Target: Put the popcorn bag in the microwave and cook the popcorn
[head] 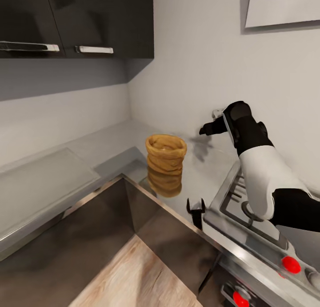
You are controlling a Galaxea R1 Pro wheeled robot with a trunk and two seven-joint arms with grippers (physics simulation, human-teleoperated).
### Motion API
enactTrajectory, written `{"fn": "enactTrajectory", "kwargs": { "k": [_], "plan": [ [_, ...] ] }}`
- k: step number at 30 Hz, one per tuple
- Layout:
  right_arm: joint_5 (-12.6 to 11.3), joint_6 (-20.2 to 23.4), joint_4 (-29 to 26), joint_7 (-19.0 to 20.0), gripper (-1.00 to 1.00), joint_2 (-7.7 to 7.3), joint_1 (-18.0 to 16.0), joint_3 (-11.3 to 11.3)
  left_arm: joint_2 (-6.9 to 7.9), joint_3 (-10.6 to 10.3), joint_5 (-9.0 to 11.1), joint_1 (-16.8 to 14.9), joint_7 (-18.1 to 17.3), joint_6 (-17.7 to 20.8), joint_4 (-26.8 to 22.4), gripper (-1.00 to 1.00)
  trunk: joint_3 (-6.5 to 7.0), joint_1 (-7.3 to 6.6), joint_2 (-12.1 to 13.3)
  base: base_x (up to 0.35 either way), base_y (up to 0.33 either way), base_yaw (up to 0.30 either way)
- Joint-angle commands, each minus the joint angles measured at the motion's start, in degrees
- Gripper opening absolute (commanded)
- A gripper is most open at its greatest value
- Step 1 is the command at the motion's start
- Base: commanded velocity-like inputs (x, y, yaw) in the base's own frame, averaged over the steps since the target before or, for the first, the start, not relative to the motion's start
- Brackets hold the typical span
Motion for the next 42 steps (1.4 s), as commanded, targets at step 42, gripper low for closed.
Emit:
{"fn": "enactTrajectory", "kwargs": {
  "k": [42],
  "plan": [
    [0.4, 0.2, -0.6, 0.6, 1.00, 3.79, 1.2, -0.1, -0.01, 0.4, 0.2, 0.0, 0.1, -0.2, -0.1, 1.00, -0.05, 0.03, 0.0, 0.099, 0.000, 0.031]
  ]
}}
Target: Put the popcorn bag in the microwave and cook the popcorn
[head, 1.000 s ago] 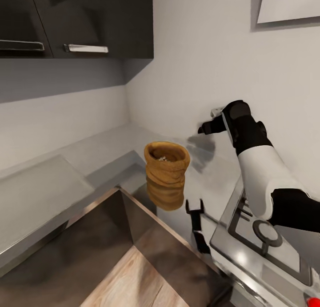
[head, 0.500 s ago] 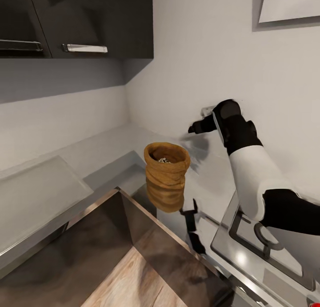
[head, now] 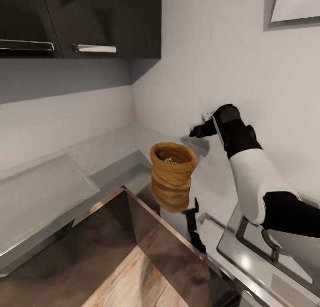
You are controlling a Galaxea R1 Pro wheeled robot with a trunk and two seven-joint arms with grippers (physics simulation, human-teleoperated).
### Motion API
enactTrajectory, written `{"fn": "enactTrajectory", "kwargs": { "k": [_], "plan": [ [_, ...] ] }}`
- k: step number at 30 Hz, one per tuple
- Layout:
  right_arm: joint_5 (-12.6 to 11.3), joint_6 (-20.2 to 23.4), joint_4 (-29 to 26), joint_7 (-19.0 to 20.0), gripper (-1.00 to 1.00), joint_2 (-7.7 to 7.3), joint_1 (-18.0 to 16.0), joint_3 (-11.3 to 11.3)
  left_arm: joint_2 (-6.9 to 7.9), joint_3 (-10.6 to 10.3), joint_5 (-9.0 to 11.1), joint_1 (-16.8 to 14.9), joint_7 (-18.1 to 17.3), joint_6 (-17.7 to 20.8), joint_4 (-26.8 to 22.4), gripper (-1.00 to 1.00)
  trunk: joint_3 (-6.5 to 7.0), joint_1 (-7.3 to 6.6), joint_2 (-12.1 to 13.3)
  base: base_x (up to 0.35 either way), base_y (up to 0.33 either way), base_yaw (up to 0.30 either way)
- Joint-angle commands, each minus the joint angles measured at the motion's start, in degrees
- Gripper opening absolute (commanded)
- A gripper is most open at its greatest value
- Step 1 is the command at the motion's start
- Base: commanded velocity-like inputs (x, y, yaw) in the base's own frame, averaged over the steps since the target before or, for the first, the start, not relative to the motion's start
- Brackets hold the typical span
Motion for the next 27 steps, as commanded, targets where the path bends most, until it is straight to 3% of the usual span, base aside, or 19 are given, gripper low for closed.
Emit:
{"fn": "enactTrajectory", "kwargs": {
  "k": [1, 10, 19, 27],
  "plan": [
    [0.6, 0.2, 0.0, 0.5, 1.00, 0.01, 0.5, -0.1, -0.01, 0.3, 0.0, 0.0, 0.1, -0.1, 0.0, 1.00, -0.05, 0.00, 0.0, 0.000, 0.000, 0.000],
    [0.4, 0.2, 0.0, 0.5, 1.00, 0.13, 4.7, -0.1, -0.01, 0.3, 0.0, 0.0, 0.1, -0.1, 0.0, 1.00, -0.05, 0.00, 0.0, 0.000, 0.000, 0.000],
    [0.2, 0.2, 1.6, 0.5, 1.00, 0.19, 5.0, -0.1, -0.01, 0.3, 0.0, 0.0, 0.1, -0.1, -0.1, 1.00, -0.05, 0.00, 0.0, 0.000, 0.000, 0.000],
    [0.1, 0.2, 6.8, 1.8, 1.00, 0.41, 5.0, -0.1, -0.01, 0.3, 0.0, 0.0, 0.1, -0.1, -0.1, 1.00, -0.05, 0.00, 0.0, 0.000, 0.000, 0.000]
  ]
}}
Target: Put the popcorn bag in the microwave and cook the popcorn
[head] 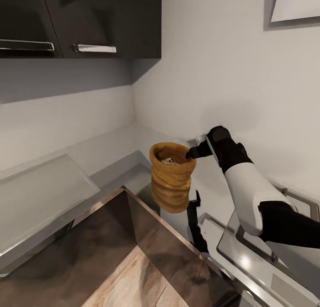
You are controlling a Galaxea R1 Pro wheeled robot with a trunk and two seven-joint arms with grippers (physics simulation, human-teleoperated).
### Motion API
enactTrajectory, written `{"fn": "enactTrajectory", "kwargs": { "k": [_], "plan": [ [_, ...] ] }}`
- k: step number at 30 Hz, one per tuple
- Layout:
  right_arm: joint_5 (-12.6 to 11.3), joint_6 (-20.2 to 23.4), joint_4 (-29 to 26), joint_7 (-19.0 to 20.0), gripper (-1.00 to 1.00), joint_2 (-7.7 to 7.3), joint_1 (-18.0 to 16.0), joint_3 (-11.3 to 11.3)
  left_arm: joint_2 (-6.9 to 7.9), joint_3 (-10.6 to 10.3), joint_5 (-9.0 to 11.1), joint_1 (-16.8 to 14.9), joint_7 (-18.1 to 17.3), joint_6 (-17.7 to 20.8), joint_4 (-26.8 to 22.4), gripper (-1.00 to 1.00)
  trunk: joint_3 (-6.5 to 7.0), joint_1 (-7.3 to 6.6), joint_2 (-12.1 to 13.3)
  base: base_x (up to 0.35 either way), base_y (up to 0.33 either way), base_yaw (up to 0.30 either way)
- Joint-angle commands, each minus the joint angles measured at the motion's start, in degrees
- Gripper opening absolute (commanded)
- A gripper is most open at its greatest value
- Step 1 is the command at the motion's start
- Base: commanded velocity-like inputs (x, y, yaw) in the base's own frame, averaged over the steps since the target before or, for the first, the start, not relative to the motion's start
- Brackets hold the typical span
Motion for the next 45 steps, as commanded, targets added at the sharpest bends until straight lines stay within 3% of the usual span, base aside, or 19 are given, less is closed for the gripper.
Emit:
{"fn": "enactTrajectory", "kwargs": {
  "k": [1, 11, 17, 28, 29, 45],
  "plan": [
    [0.6, 0.2, 0.0, 0.5, 1.00, 0.00, 0.0, -0.1, -0.01, 0.3, 0.0, 0.0, 0.1, -0.1, 0.0, 1.00, -0.05, 0.00, 0.0, 0.000, 0.000, 0.000],
    [0.6, 0.2, 1.1, 0.6, 1.00, 0.29, 0.0, 0.0, -0.01, 0.3, 0.0, 0.0, 0.1, -0.1, 0.0, 1.00, -0.05, 0.00, 0.0, 0.000, 0.000, 0.000],
    [-4.4, 0.2, 3.3, 0.6, 1.00, 0.09, 0.0, 0.0, -0.01, 0.3, 0.0, 0.0, 0.1, -0.1, 0.0, 1.00, -0.05, 0.00, 0.0, 0.000, 0.000, 0.000],
    [-4.8, 0.2, 5.2, 0.7, 1.00, 0.27, 0.0, 0.1, -0.01, 0.3, 0.0, 0.0, 0.1, -0.1, 0.0, 1.00, -0.05, 0.00, 0.0, 0.000, 0.000, 0.000],
    [-4.8, 0.2, 5.2, 0.7, -1.00, 0.28, 0.0, 0.1, -0.01, 0.3, 0.0, 0.0, 0.1, -0.1, 0.0, 1.00, -0.05, 0.00, 0.0, 0.000, 0.000, 0.000],
    [-4.3, 0.0, 4.8, -0.2, -1.00, 0.04, 0.0, 0.1, -0.01, 0.3, 0.0, 0.0, 0.1, -0.1, 0.0, 1.00, -0.05, 0.00, 0.0, 0.000, 0.000, 0.000]
  ]
}}
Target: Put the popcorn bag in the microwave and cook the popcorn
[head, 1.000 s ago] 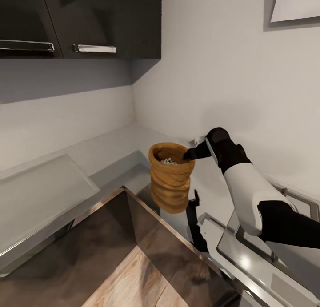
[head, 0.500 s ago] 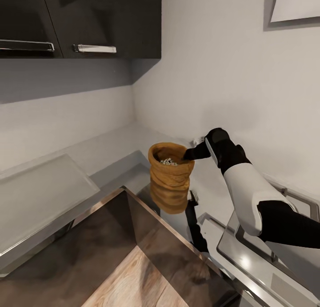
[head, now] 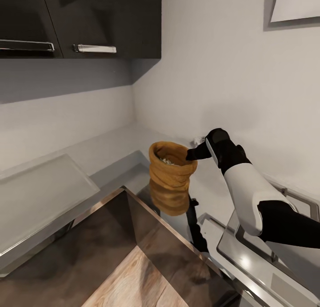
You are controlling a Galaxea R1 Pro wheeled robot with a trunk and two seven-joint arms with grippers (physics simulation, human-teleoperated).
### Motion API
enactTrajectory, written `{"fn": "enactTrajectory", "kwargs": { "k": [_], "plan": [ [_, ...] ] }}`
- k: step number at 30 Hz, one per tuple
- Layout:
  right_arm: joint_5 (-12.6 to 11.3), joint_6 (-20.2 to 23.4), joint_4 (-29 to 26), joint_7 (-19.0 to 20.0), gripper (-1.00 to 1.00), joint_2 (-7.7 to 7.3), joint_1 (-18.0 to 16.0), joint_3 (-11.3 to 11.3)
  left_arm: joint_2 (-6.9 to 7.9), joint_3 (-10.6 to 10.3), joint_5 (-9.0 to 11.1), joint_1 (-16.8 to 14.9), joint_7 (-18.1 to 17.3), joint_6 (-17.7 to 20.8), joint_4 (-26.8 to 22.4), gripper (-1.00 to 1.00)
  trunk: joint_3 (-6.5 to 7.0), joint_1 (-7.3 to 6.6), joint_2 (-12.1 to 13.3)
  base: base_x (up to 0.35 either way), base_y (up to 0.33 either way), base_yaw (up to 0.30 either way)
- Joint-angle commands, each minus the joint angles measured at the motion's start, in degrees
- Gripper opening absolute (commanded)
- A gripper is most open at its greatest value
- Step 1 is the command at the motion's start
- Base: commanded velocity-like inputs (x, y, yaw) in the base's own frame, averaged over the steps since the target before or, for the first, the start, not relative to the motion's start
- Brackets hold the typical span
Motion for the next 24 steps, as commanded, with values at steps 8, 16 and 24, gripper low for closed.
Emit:
{"fn": "enactTrajectory", "kwargs": {
  "k": [8, 16, 24],
  "plan": [
    [1.4, 0.2, 0.6, 0.4, -1.00, -0.25, 0.0, 0.2, -0.01, 0.3, 0.0, 0.0, 0.1, -0.1, 0.0, 1.00, -0.07, 0.01, 0.0, 0.000, 0.000, 0.000],
    [1.7, 0.2, -6.9, 0.3, -1.00, -0.22, 0.0, 0.4, -0.01, 0.3, 0.0, 0.0, 0.1, -0.1, 0.0, 1.00, -0.07, 0.01, 0.0, 0.000, 0.000, 0.000],
    [2.0, 0.2, -7.1, 0.1, -1.00, -0.26, 0.0, 0.4, -0.08, 0.2, -0.1, 0.0, 0.1, -0.1, 0.0, 1.00, -0.07, 0.01, 0.0, -0.010, 0.000, 0.000]
  ]
}}
